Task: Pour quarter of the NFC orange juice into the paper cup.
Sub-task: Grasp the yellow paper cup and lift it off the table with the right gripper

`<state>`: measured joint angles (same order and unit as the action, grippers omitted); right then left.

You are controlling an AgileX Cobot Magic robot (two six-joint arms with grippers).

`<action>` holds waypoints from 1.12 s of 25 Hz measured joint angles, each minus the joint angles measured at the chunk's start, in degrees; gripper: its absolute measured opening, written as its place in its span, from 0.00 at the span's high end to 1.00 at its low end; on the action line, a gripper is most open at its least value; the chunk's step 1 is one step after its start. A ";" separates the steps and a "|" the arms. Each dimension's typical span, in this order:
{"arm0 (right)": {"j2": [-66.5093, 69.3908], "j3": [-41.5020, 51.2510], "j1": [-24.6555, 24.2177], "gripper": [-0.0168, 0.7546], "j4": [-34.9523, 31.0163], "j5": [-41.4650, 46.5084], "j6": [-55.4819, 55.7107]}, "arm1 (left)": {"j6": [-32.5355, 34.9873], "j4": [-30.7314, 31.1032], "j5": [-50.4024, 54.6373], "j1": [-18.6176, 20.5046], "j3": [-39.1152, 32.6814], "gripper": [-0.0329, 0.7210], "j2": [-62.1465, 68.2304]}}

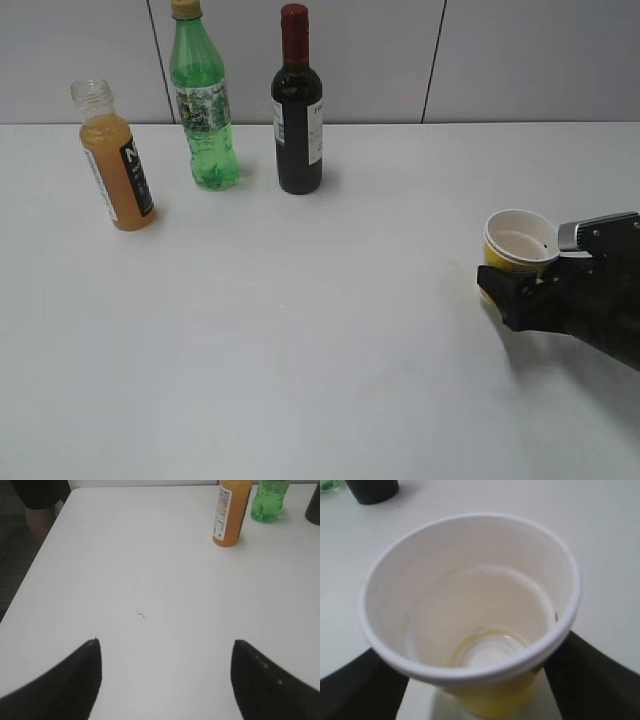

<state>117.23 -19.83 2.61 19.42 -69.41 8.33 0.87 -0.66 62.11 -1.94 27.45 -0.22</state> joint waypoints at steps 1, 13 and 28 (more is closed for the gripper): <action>0.80 -0.08 0.00 0.16 0.00 0.00 -0.05 | 0.00 0.00 0.00 0.00 0.00 0.18 0.00; 3.50 -0.53 0.00 0.17 0.95 0.00 -2.18 | 0.00 -0.05 0.00 0.00 0.00 0.18 0.00; 4.80 -0.85 0.00 0.38 1.84 -0.76 -2.47 | 0.05 -0.24 0.00 0.00 0.00 0.18 0.00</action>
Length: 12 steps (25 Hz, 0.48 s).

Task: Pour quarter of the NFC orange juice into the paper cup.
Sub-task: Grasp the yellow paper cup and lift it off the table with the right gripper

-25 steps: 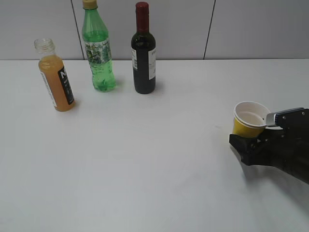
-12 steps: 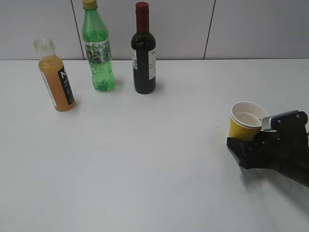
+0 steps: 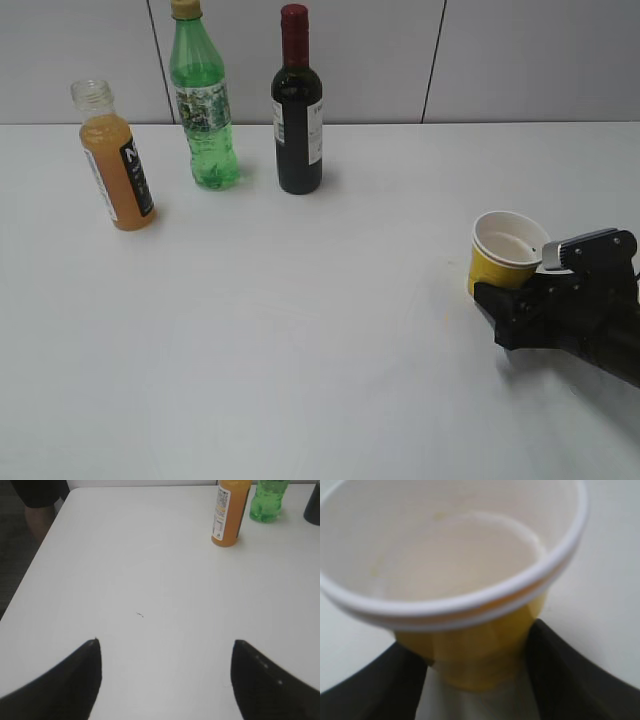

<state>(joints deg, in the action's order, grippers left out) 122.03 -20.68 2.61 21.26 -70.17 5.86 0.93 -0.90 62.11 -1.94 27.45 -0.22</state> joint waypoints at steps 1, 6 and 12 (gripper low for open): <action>0.00 0.00 0.00 0.40 0.00 -0.01 -0.04 | 0.00 0.00 0.00 0.00 0.00 0.18 0.00; 0.00 0.00 0.00 0.40 0.51 -0.01 0.00 | 0.00 0.00 0.00 0.00 0.00 0.18 0.00; -0.80 0.00 0.00 0.40 8.09 0.48 0.14 | 0.00 0.00 0.00 0.00 0.00 0.18 0.00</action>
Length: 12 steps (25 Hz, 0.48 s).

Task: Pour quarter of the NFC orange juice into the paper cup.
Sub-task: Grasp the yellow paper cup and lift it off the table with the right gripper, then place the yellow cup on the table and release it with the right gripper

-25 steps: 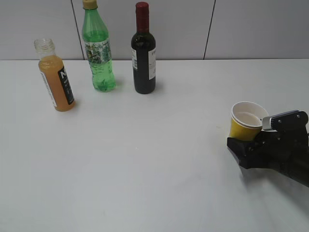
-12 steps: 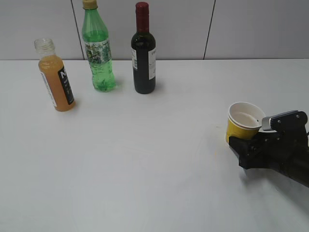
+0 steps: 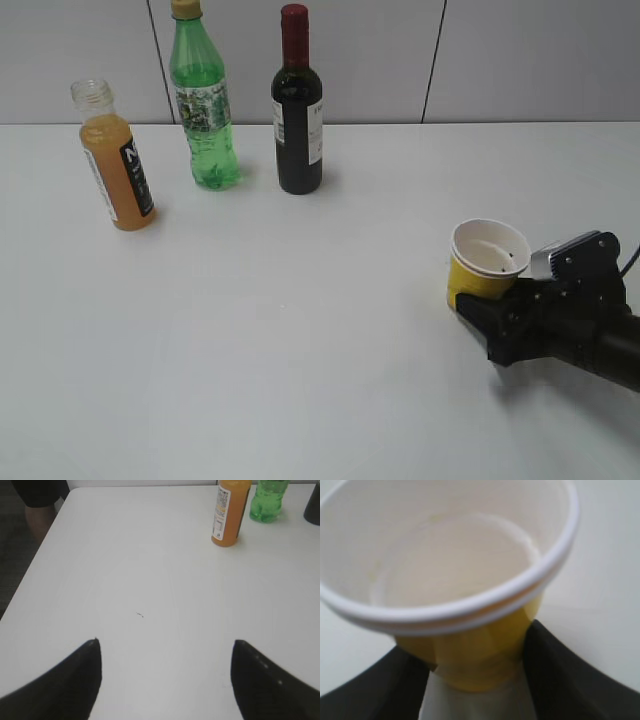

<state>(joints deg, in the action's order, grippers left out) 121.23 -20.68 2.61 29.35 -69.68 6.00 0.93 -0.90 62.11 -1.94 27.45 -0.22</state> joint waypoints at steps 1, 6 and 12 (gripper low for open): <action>-0.54 -0.10 0.00 0.40 1.50 0.05 0.00 | 0.00 0.00 0.00 0.00 0.00 0.18 0.00; -3.42 -4.15 0.00 0.41 12.76 0.07 0.26 | 0.00 -0.05 0.00 0.00 0.00 0.18 0.00; -3.54 -14.25 0.11 0.42 35.20 0.07 9.02 | 0.00 -0.05 0.00 0.00 0.00 0.18 0.00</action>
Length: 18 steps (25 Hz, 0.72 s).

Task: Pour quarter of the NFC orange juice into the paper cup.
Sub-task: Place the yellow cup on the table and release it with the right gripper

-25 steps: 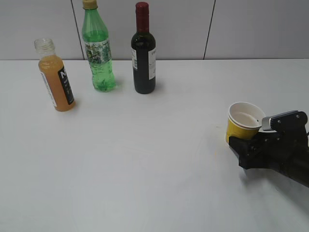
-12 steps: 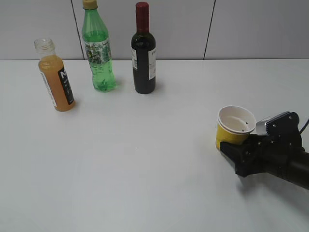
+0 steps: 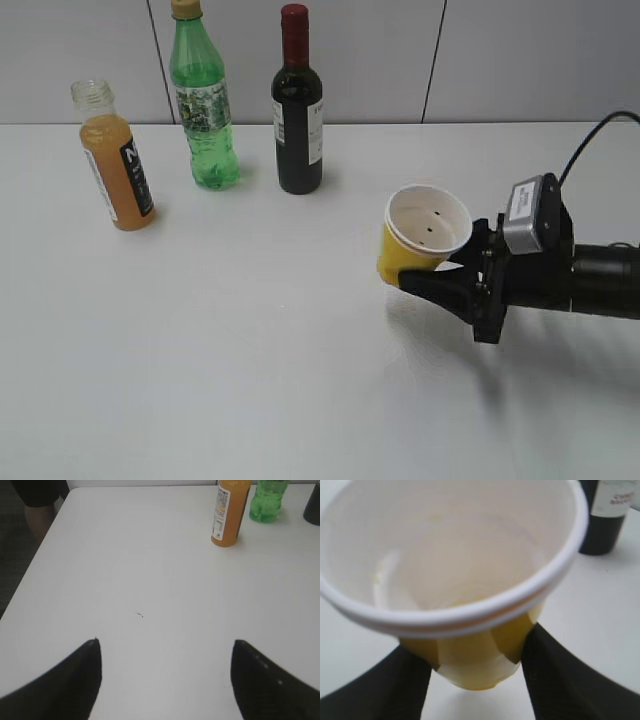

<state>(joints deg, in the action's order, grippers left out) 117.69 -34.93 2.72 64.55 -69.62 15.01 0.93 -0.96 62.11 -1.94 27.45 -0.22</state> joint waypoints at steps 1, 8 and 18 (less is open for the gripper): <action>-0.06 -1.82 0.23 0.42 2.28 0.00 2.04 | 0.00 0.00 0.00 0.00 0.00 0.18 0.00; 0.26 -11.68 10.62 0.42 6.33 7.48 9.88 | 0.00 -0.06 0.00 0.00 0.00 0.18 0.00; 6.65 -22.85 21.63 0.42 6.78 17.05 17.04 | 0.00 -0.06 0.00 0.00 0.00 0.18 0.00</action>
<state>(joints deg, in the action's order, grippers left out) 124.34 -57.78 24.35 71.33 -52.57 32.05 0.93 -1.01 62.11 -1.94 27.45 -0.22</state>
